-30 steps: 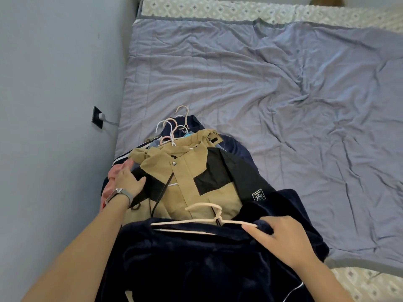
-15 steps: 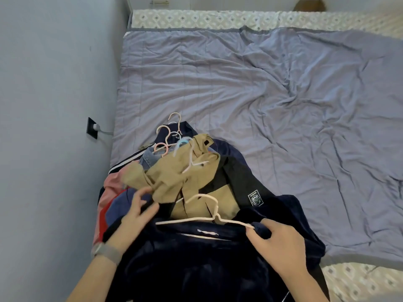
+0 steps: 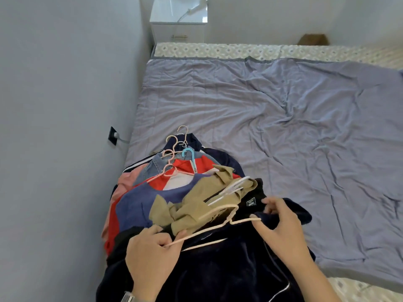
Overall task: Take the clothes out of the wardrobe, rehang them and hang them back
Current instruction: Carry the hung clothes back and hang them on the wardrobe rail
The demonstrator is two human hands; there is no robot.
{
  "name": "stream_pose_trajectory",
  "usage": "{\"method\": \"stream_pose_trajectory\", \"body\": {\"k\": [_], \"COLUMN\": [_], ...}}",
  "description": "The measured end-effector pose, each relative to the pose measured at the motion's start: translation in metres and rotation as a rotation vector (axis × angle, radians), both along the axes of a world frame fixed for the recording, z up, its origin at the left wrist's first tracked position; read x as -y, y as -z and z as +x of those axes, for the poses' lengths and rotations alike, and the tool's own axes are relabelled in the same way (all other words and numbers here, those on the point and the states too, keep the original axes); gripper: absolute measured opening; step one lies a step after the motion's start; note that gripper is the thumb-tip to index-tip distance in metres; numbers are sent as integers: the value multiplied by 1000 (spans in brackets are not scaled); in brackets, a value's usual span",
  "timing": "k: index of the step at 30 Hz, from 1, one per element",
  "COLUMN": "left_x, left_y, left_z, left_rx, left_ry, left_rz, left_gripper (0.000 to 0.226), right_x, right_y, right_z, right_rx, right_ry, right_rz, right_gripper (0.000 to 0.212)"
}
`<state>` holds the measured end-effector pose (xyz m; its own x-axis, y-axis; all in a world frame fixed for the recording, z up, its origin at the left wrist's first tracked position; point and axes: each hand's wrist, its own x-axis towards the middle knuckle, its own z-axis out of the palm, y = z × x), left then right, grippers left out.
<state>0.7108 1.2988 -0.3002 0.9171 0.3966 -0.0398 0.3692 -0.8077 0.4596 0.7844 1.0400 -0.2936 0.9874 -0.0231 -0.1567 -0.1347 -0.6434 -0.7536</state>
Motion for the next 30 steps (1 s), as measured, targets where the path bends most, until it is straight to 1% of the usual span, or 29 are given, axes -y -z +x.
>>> {"method": "stream_pose_trajectory", "body": {"k": [3,4,5,7,9,11,12,13,14,15,16,18,19,21,22,23,26,28,30], "left_x": [29,40,51,75,103,130,144,157,169,180,191,214,226,251,262,272,301,324,354], "left_y": [-32,-43,-54,-72,-90,-106,-114,-121,-129,-136,-144,-160,-168,-179,-182,-184,-184,-185,-186], "left_z": [-24,-32,-40,-55,-68,-77,-80,-81,-82,-84,-86,-95,-104,-132,-152,-173,-248,-298,-347], "left_rx": [55,55,51,36,55,69,69,87,121,163,195,249,267,313,345,359,303,310,353], "left_ry": [-53,-82,-117,-191,-233,-243,-241,-231,-218,-208,-214,-283,-339,-451,-509,-561,-710,-822,-952], "left_rz": [20,20,27,54,112,218,284,341,373,364,313,175,127,85,58,21,-74,-107,-97], "left_gripper": [61,61,60,60,61,61,61,59,58,58,55,36,30,34,31,26,13,16,20], "right_x": [16,22,28,39,52,68,77,89,102,116,129,148,153,155,151,146,127,122,125], "right_y": [-14,-19,-24,-41,-62,-80,-90,-99,-109,-116,-123,-132,-135,-144,-151,-157,-173,-183,-189], "right_z": [9,13,17,24,26,19,11,2,-9,-19,-29,-47,-55,-74,-86,-98,-145,-185,-230], "right_rx": [29,41,53,70,80,21,-57,-141,-213,-262,-311,-462,-561,-705,-740,-765,-819,-861,-884], "right_ry": [-171,-268,-373,-583,-779,-942,-973,-969,-947,-917,-882,-795,-775,-818,-853,-897,-1047,-1154,-1258], "right_rz": [-21,-71,-145,-250,-243,-142,-56,25,103,171,221,302,333,338,324,326,371,377,356], "right_gripper": [72,76,72,57,42,31,32,38,42,45,48,54,50,27,26,29,49,52,51]}}
